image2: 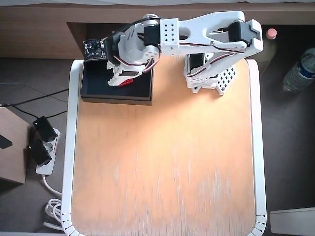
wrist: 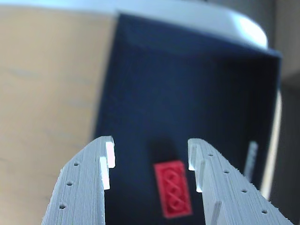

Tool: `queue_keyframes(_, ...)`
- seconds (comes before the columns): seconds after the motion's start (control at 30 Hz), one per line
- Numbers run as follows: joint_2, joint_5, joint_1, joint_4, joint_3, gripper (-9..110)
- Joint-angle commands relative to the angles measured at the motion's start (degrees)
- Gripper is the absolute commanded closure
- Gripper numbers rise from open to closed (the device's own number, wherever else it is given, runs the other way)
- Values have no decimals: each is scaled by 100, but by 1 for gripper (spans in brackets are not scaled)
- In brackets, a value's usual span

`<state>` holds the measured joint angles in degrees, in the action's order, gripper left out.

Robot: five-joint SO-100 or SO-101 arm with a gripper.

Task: Grasp a lego block and put it in the bin.

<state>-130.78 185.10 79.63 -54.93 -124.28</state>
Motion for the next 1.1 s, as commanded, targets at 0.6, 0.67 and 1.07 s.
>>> queue_keyframes(0.6,-3041,-220,-3032,53,-510,101)
queue_keyframes(0.67,-3278,-185,-3322,53,-721,101)
queue_keyframes(1.07,-4175,18,-4939,53,-2048,101)
